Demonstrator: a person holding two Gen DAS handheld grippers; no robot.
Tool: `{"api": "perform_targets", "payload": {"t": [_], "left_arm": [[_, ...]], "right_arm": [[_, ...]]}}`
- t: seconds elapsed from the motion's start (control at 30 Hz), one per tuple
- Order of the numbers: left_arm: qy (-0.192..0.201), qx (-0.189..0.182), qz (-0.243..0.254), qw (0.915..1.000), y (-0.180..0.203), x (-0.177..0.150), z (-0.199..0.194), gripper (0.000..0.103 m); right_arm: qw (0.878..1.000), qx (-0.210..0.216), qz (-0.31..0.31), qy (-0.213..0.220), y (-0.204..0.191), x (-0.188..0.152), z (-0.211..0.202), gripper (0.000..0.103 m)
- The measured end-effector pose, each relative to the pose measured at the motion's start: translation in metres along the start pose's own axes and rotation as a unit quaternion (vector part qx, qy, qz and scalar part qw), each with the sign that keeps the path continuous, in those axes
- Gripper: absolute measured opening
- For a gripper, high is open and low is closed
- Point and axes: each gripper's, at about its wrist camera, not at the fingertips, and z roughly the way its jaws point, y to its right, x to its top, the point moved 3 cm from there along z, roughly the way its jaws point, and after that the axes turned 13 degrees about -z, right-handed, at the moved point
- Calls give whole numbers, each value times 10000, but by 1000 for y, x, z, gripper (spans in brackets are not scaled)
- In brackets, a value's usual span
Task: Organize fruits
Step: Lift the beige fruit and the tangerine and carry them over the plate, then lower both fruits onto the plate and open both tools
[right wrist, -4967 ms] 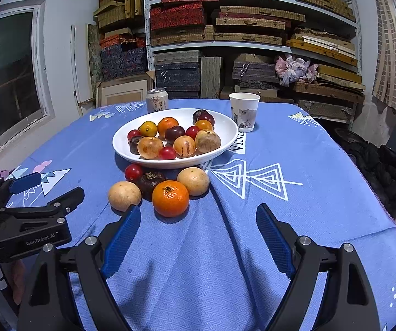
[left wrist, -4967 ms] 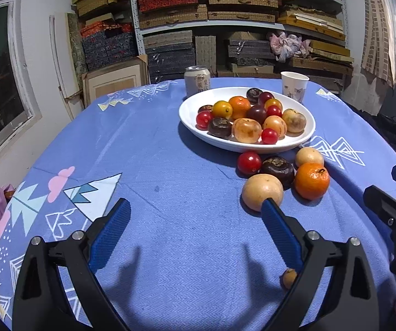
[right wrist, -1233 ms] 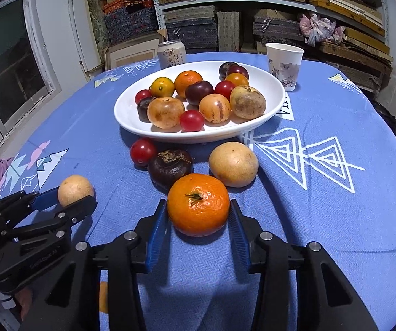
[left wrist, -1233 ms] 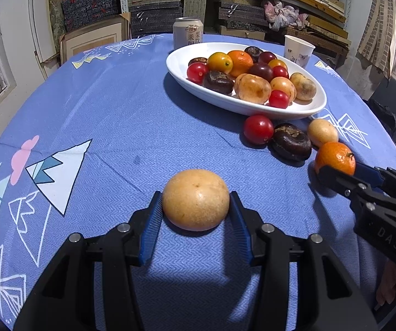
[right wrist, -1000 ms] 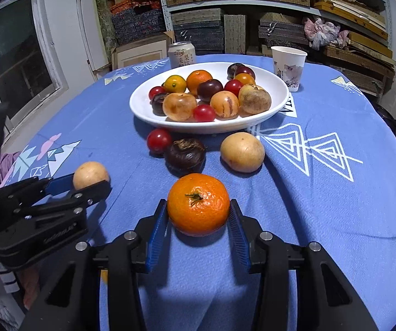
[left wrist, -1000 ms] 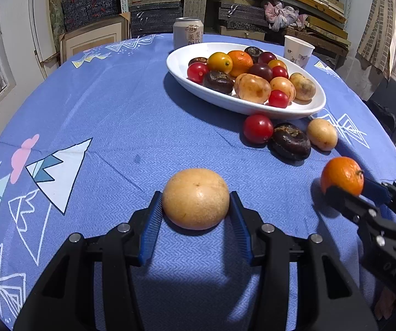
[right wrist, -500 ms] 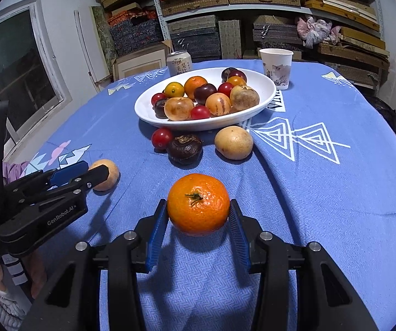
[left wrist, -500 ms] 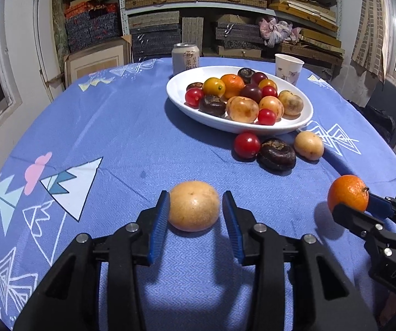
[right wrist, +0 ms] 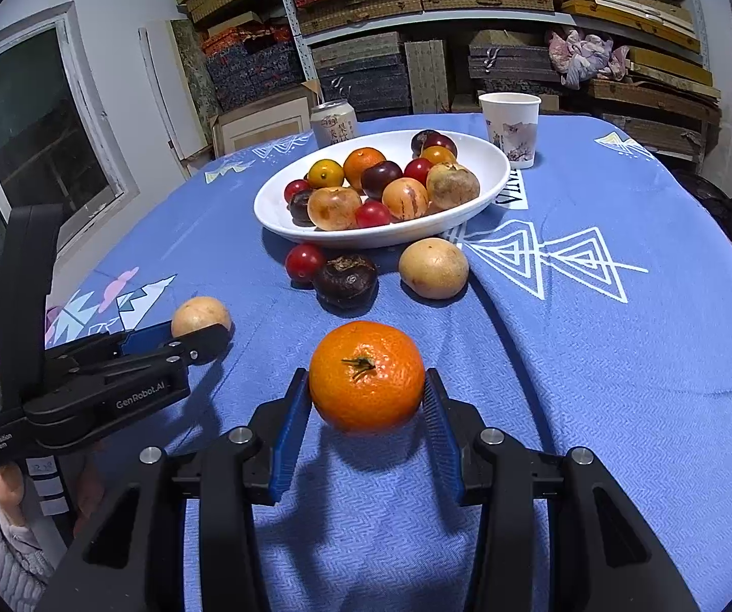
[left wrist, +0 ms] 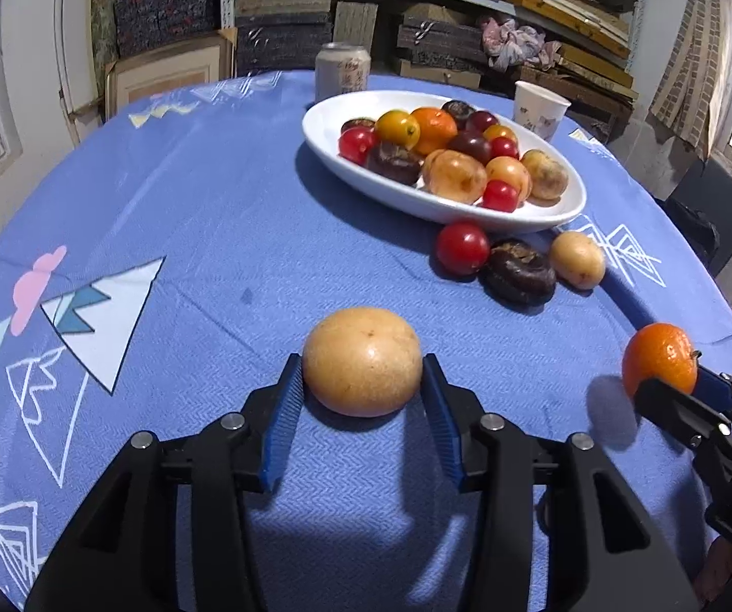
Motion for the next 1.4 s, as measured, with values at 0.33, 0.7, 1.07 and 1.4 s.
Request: {"api": "perform_targets", "payload": {"t": [0.33,0.7,1.07,1.4], "left_arm": [[820,-113,126,9965,19,53,-50,45],[1084,-93,-53,9940,52,179,-25,45],[329,261,-171,9990,47,219,111,45],[-27,287,-211,9994,36,214,150,46]], "right_arm": [[9986,-6,122,506,20,39,-35,45],[9918,-365,20,1227,60,173,-44,45],[9986,-448,-208,-179,76,196,129,45],[9971,-442,-400,-463,67,192,161,46]]}}
